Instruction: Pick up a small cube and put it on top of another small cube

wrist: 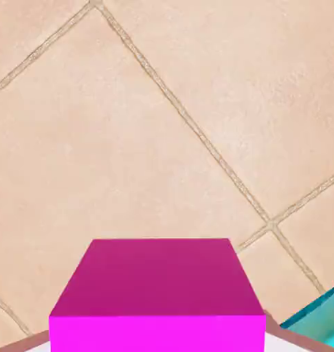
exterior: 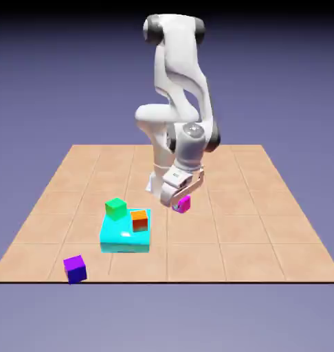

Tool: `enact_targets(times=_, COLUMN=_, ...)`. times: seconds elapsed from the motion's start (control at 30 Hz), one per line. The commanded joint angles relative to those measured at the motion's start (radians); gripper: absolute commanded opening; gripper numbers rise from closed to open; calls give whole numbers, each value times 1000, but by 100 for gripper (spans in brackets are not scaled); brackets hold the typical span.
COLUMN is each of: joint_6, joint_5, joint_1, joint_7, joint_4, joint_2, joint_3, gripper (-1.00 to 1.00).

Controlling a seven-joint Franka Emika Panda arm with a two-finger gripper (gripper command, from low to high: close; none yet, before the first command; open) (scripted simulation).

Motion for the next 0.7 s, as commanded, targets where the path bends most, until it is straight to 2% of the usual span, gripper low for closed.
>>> enact_targets(times=0.0, joint_6=-20, joint_5=-18, joint_1=7, joint_7=-15, joint_4=19, joint_2=-2, joint_3=-36, gripper=-100)
enact_targets(times=0.3, joint_6=-204, joint_5=-167, joint_1=75, joint_7=-164, joint_4=193, joint_2=-24, joint_3=-362, gripper=-100)
enact_targets(times=0.37, joint_6=-206, joint_5=-169, joint_1=76, joint_7=-166, joint_4=195, joint_2=-24, joint_3=-366, gripper=-100)
enact_targets(times=0.57, joint_6=14, joint_5=-211, joint_1=57, joint_7=-137, joint_4=138, joint_2=138, joint_3=-385, gripper=-100)
enact_targets(times=0.6, joint_6=14, joint_5=-211, joint_1=57, joint_7=-137, joint_4=138, joint_2=138, joint_3=-385, gripper=100)
enact_targets(times=0.67, joint_6=-29, joint_5=-203, joint_1=61, joint_7=-143, joint_4=149, joint_2=106, joint_3=-382, gripper=100)
